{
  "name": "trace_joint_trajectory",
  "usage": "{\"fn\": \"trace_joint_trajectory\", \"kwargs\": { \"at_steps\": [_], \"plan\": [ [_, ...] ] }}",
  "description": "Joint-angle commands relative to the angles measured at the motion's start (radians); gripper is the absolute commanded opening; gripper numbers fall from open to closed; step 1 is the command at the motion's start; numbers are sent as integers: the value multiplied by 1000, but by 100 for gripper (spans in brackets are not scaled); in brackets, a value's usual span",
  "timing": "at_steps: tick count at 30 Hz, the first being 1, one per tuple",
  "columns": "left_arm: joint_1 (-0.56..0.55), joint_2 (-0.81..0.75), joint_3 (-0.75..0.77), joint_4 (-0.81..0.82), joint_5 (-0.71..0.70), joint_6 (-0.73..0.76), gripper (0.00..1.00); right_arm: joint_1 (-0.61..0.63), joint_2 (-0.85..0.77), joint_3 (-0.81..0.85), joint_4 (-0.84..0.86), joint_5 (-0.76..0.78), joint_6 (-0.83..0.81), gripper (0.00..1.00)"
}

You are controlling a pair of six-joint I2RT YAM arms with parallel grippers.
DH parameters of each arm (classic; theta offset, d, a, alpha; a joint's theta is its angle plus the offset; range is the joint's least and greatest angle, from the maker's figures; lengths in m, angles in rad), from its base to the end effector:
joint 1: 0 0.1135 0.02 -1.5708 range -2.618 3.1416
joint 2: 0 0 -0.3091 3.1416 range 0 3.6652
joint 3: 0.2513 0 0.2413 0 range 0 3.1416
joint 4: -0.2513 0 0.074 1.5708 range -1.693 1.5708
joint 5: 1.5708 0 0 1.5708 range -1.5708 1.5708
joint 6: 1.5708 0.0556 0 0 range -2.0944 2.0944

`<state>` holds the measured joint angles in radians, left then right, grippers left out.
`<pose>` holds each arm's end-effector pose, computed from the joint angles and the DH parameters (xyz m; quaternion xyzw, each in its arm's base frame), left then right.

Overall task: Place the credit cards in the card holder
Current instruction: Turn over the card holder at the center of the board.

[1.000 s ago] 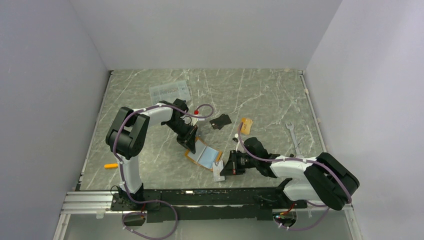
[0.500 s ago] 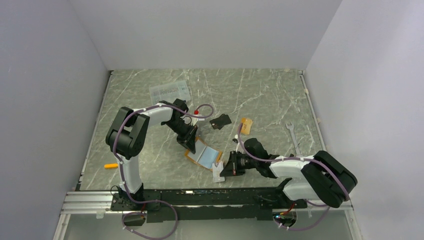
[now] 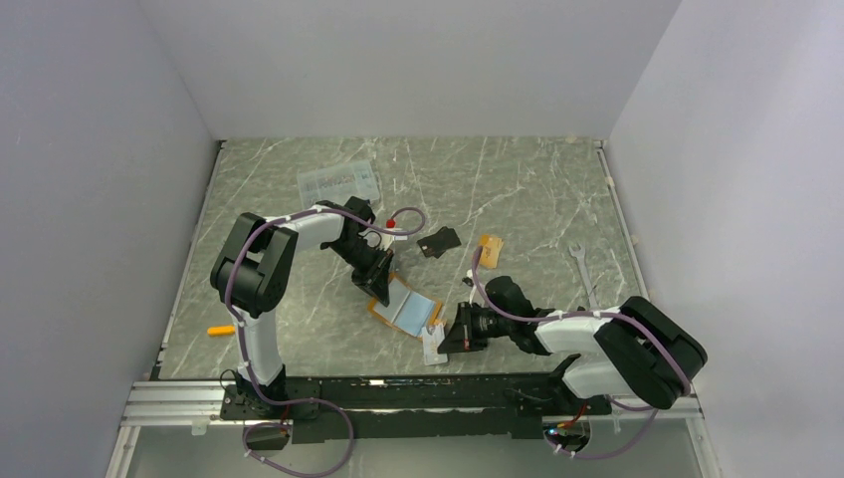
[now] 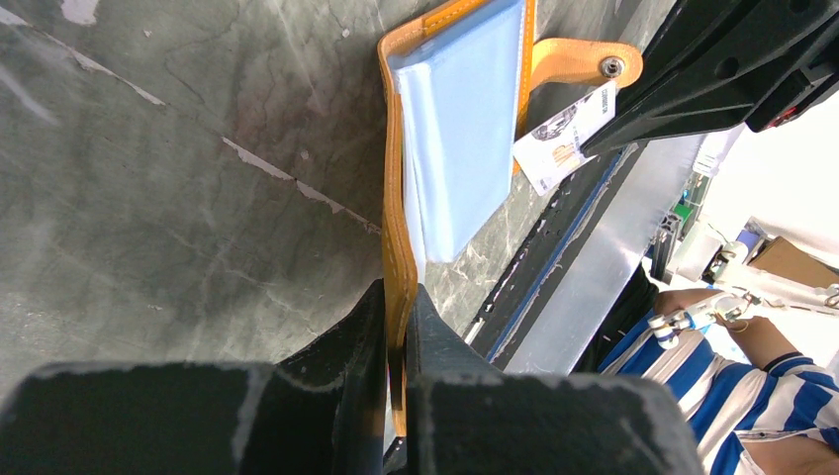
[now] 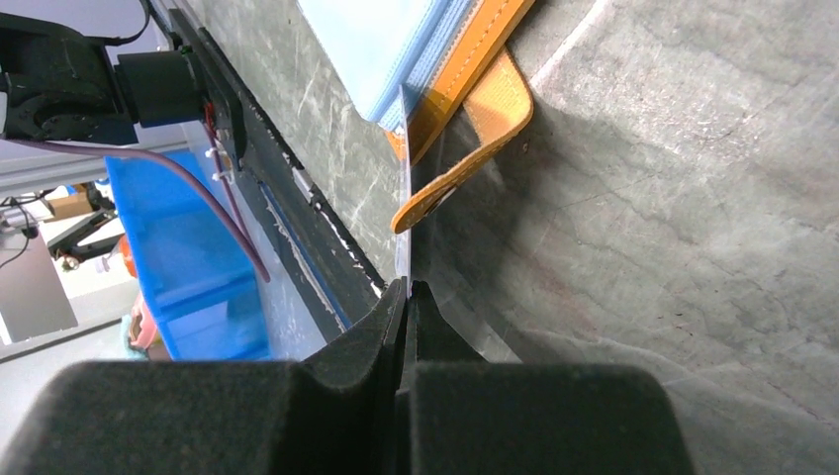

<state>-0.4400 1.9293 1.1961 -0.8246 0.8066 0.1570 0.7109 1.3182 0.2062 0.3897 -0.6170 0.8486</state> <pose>0.2939 -0.1827 0.1787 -0.2729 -0.8783 0.3894 0.0494 0.1227 0.1481 0.1509 -0.0649 0.8749 0.4725 0.0843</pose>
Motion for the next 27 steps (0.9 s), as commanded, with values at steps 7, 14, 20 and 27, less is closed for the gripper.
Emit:
{"fn": "trace_joint_trajectory", "kwargs": {
  "at_steps": [7,14,20,27],
  "plan": [
    [-2,2,26,-4,23,26,0,4,8,28,18,4,-24,0],
    [-3,4,26,-5,20,26,0,4,-28,46,-13,8,-41,0],
    [-2,7,28,-7,22,26,0,4,-48,62,-29,9,-53,0],
    [-3,6,31,-9,19,24,0,4,-43,78,-9,-3,-49,0]
  ]
}}
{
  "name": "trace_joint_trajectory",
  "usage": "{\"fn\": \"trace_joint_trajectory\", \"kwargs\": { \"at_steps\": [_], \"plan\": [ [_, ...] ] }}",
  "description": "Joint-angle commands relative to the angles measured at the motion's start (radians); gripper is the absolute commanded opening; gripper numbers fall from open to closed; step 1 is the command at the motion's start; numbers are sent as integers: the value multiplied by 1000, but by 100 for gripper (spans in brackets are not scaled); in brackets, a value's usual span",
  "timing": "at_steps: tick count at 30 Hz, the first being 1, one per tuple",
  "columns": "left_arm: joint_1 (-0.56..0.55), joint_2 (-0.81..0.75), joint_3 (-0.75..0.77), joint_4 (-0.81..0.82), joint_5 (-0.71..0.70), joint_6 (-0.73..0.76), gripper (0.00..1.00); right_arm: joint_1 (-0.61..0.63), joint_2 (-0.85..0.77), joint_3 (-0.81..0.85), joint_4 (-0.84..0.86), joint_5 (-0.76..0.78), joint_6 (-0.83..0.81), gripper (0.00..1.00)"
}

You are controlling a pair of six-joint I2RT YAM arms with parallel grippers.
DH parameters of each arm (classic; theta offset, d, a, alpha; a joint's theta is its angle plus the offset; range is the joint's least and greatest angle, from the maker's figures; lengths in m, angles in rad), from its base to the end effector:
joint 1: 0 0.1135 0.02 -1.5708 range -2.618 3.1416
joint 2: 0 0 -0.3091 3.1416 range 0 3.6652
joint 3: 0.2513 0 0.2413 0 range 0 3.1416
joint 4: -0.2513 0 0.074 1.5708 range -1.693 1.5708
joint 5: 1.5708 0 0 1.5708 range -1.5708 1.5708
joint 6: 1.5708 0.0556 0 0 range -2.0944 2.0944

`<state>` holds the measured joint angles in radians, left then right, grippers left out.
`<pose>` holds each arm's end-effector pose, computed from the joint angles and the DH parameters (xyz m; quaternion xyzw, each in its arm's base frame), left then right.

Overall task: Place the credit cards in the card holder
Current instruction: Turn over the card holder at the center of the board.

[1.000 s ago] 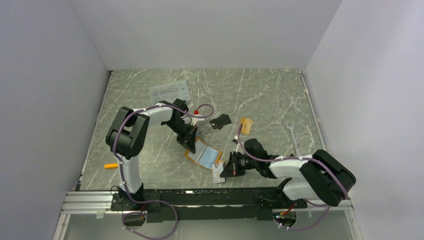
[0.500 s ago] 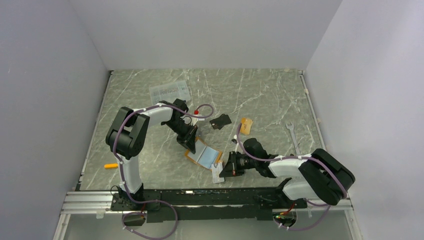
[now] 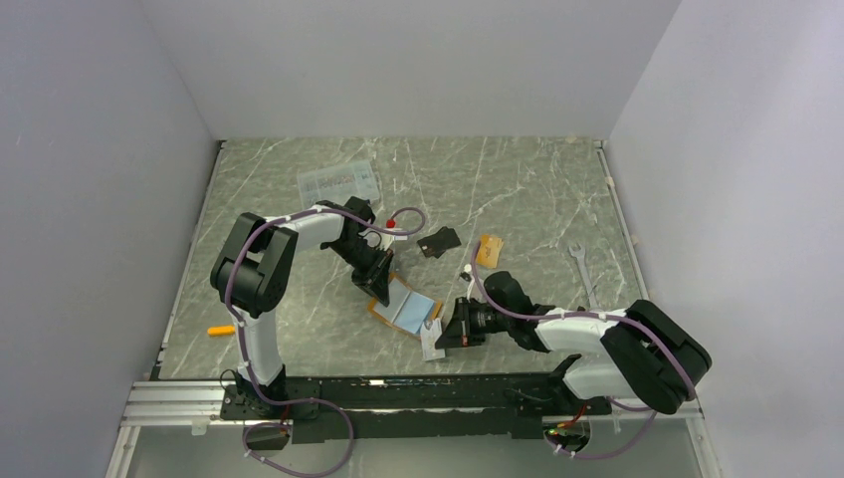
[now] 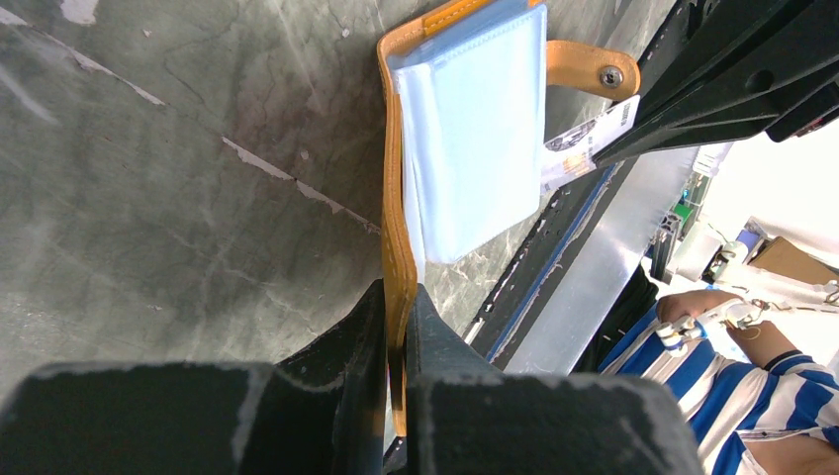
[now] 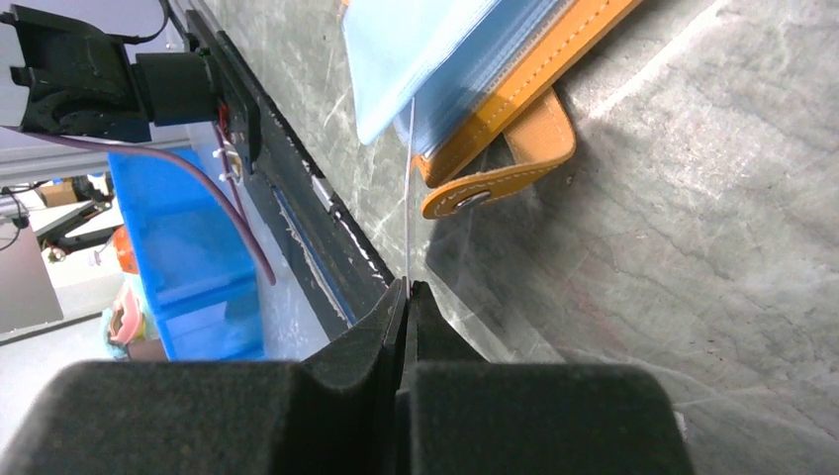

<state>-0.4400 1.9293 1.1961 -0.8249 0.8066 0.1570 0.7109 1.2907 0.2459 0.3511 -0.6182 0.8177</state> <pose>0.2939 -0.1827 0.1787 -0.2729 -0.8783 0.3894 0.0496 0.1271 0.1520 0.1623 -0.0829 0.8681 0.4787 0.1014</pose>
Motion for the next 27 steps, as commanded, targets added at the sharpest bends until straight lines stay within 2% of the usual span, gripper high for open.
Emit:
{"fn": "trace_joint_trajectory", "kwargs": {
  "at_steps": [1,12,16,19,23,27],
  "plan": [
    [-3,6,31,-9,20,24,0,4,-21,44,26,0,-18,0],
    [-3,8,38,-13,22,26,0,4,-113,83,-44,14,-30,0],
    [-2,6,37,-16,24,27,0,4,-67,109,-14,13,-33,0],
    [-2,3,34,-12,39,26,5,5,10,129,61,-9,-16,0],
    [11,8,33,-11,86,32,18,7,95,163,126,-20,-10,0],
    [39,17,25,-20,133,44,23,8,152,183,176,-22,1,0]
  ]
}}
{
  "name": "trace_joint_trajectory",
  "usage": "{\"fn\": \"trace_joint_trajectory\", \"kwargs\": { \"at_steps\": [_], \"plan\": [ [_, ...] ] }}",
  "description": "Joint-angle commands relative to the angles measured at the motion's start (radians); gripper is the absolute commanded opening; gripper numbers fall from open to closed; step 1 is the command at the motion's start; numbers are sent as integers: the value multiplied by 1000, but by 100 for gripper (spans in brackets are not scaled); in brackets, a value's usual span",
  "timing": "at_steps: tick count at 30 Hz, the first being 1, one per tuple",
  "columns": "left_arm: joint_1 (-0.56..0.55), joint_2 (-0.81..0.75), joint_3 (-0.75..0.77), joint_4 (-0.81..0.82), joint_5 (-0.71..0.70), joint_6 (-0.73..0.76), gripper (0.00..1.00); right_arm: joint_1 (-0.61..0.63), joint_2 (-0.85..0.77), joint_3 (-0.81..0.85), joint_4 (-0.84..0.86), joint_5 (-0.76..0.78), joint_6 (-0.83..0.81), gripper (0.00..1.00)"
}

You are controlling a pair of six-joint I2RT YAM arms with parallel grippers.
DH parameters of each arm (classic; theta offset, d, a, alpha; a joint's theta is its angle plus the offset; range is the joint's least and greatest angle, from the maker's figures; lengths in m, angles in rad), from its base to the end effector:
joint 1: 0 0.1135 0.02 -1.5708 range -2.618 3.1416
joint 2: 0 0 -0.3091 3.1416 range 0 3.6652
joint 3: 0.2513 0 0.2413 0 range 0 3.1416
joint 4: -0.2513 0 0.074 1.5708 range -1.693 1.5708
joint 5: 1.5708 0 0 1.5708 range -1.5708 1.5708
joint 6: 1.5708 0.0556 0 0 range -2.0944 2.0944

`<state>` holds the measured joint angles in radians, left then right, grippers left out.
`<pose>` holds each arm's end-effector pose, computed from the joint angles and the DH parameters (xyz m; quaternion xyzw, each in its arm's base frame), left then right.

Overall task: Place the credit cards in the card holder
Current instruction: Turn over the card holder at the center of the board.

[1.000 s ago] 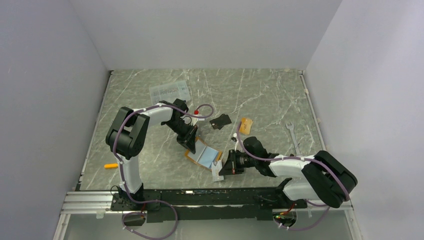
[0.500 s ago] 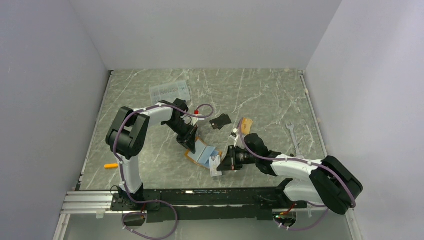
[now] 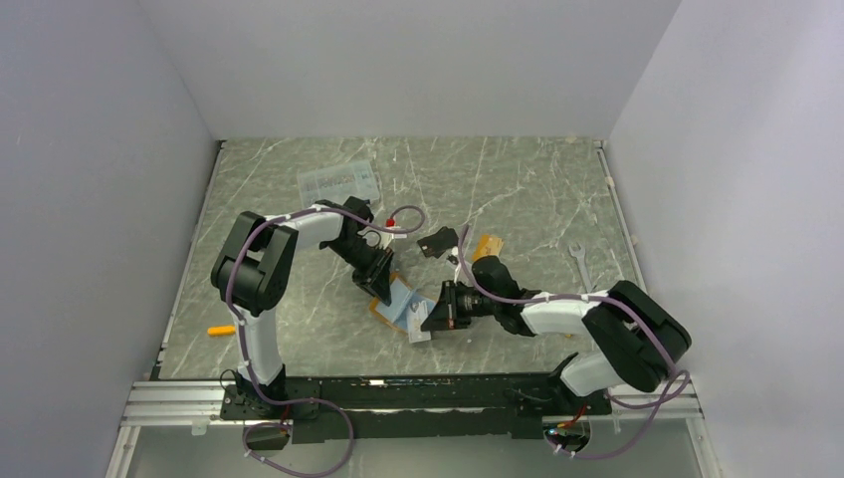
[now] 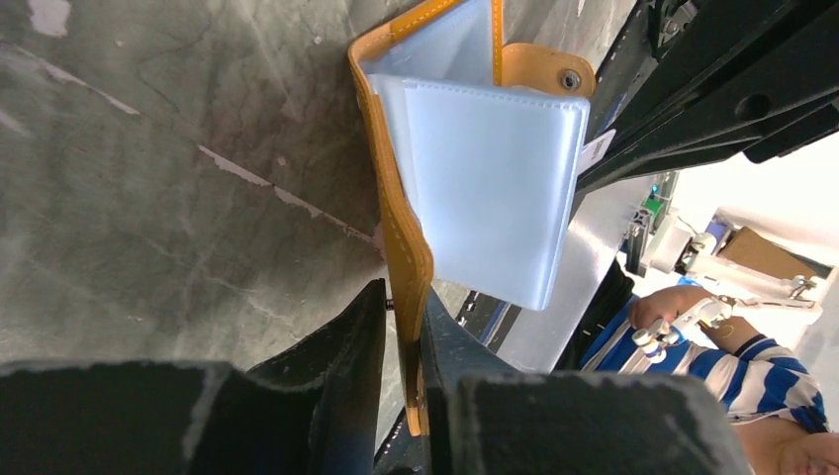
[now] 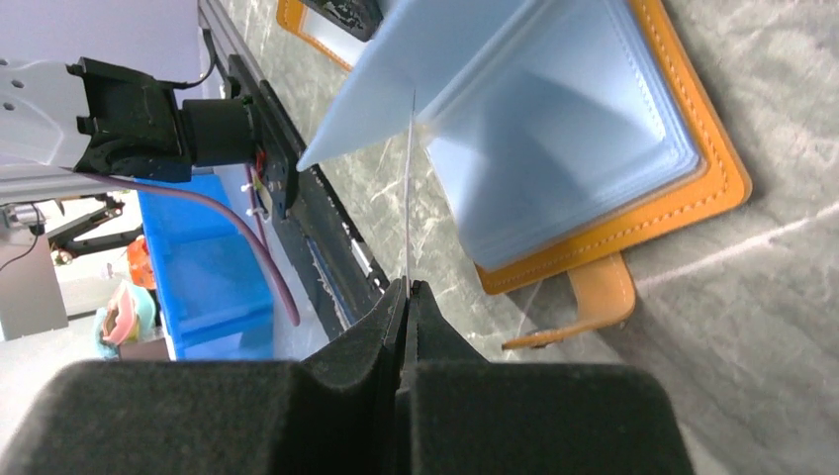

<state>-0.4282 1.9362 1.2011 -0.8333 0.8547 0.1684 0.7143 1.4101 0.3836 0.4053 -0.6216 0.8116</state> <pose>0.2958 -0.1811 0.1795 -0.2679 -0.8697 0.4111 0.0526 0.1600 0.1816 0.1804 -0.0985 0.8526 0.4974 0.1266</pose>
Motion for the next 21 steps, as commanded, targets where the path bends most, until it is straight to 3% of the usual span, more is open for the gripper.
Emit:
{"fn": "trace_joint_trajectory", "kwargs": {
  "at_steps": [1,21],
  "plan": [
    [32,6,12,-8,88,35,23,5,44,46,140,-20,14,0],
    [96,3,10,-80,132,108,25,9,205,17,295,-21,54,0]
  ]
}}
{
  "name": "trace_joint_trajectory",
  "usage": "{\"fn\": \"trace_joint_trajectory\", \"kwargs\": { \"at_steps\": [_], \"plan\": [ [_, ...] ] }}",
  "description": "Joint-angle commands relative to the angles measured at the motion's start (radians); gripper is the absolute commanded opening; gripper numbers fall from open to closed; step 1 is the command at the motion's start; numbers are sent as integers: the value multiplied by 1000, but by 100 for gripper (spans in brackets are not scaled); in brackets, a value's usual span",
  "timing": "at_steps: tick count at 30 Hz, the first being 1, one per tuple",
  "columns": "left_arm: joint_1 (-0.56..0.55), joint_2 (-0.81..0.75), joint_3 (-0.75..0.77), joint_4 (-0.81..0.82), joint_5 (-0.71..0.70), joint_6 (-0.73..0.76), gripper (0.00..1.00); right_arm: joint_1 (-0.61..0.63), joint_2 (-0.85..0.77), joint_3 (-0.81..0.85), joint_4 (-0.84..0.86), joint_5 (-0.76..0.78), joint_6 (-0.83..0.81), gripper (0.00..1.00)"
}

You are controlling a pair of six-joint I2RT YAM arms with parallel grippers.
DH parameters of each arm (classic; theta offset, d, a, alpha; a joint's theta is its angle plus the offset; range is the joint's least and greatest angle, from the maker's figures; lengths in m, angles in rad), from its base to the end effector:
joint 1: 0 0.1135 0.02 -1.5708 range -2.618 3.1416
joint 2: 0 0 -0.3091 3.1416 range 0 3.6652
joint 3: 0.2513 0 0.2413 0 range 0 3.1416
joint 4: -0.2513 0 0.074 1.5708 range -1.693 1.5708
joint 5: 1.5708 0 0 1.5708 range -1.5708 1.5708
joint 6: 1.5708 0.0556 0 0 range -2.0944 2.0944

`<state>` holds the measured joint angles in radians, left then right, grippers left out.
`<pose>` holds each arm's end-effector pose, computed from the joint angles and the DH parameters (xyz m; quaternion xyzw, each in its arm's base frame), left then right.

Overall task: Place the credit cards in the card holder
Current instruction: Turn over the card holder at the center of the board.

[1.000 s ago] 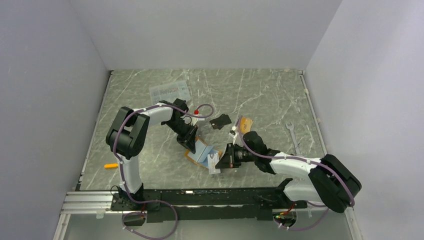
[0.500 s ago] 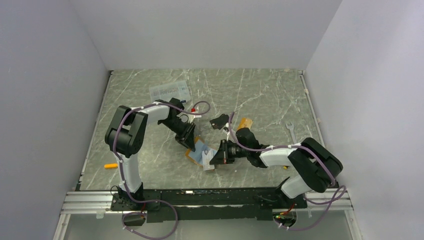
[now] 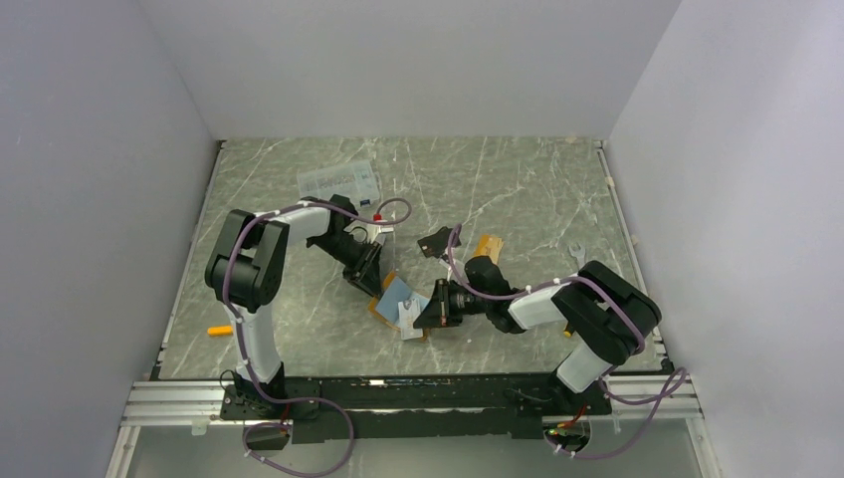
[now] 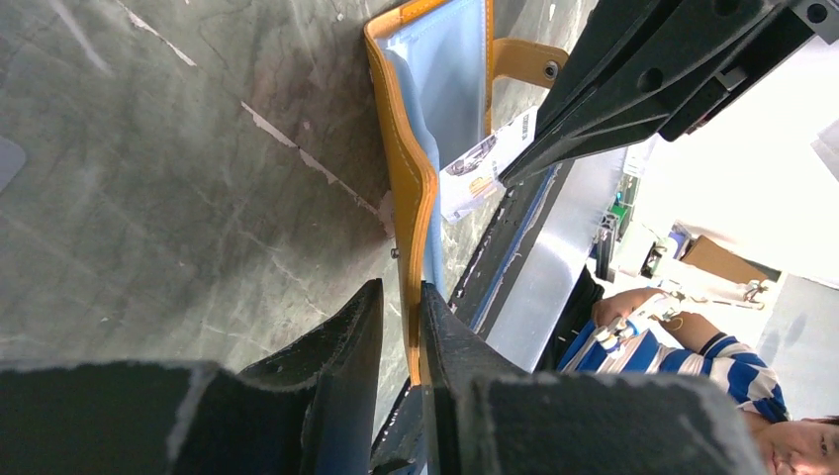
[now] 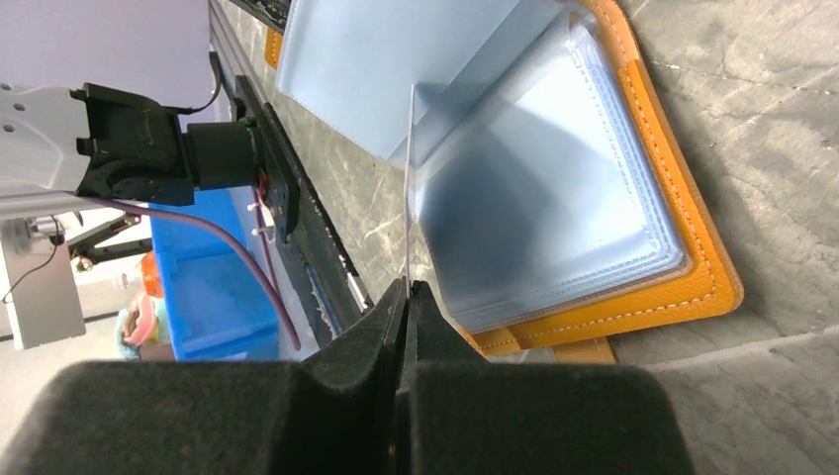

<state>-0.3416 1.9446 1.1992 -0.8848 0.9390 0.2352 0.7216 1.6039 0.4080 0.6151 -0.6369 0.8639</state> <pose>0.3044 -0.1558 0.1802 -0.2407 -0.8584 0.4502 0.0505 0.1815 0.2038 0.1618 -0.0889 0.8442 0.5147 0.1204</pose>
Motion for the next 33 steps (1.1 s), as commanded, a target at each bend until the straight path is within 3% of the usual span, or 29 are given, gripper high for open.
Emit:
{"fn": "trace_joint_trajectory", "kwargs": {
  "at_steps": [1,16,33],
  "plan": [
    [11,-7,13,-30,51,42,25,4,16,-10,86,-7,2,0],
    [15,9,75,-95,123,73,25,4,21,-80,123,-2,18,0],
    [0,27,104,-113,182,63,25,19,16,-29,75,-4,5,0]
  ]
}}
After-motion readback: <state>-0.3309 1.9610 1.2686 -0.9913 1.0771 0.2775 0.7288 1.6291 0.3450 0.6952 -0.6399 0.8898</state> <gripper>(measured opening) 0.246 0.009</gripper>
